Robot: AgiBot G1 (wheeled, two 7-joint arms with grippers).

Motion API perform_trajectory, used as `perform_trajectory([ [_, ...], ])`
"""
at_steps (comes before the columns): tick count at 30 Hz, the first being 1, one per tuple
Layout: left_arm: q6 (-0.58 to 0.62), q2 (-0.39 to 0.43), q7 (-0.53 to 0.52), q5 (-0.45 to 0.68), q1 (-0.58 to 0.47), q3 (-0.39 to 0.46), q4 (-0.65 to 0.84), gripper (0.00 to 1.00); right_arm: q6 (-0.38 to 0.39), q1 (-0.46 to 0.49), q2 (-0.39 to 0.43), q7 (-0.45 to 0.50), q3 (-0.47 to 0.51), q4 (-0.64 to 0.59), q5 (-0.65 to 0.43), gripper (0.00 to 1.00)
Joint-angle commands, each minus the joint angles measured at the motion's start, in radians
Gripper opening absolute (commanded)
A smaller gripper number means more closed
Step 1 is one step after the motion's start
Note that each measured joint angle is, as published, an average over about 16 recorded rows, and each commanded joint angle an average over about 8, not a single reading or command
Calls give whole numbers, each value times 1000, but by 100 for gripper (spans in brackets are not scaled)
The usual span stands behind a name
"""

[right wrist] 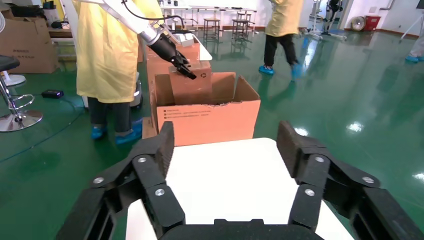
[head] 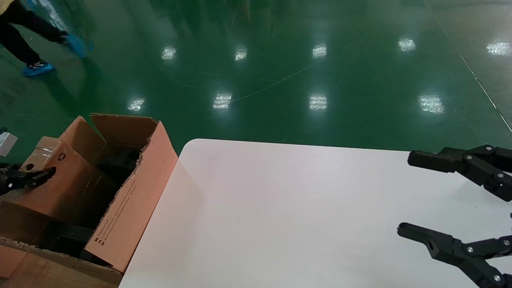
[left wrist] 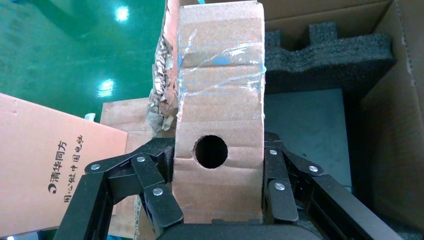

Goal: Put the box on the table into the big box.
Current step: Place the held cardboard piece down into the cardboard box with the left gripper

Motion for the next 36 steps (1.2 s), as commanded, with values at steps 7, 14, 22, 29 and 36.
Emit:
perform_trajectory([
  [7, -46, 29, 26, -23, 41, 19, 21, 0, 0, 0, 0, 0, 0, 0, 0, 100],
  [14, -52, 57, 63, -39, 52, 20, 54, 0, 0, 0, 0, 0, 0, 0, 0, 100],
  [22, -32, 91, 109, -43, 39, 14, 90, 0, 0, 0, 0, 0, 0, 0, 0, 100],
  [29, -12, 121, 147, -35, 9, 7, 129, 0, 0, 0, 0, 0, 0, 0, 0, 100],
  [36, 10, 158, 181, -9, -38, 5, 181, 0, 0, 0, 0, 0, 0, 0, 0, 100],
])
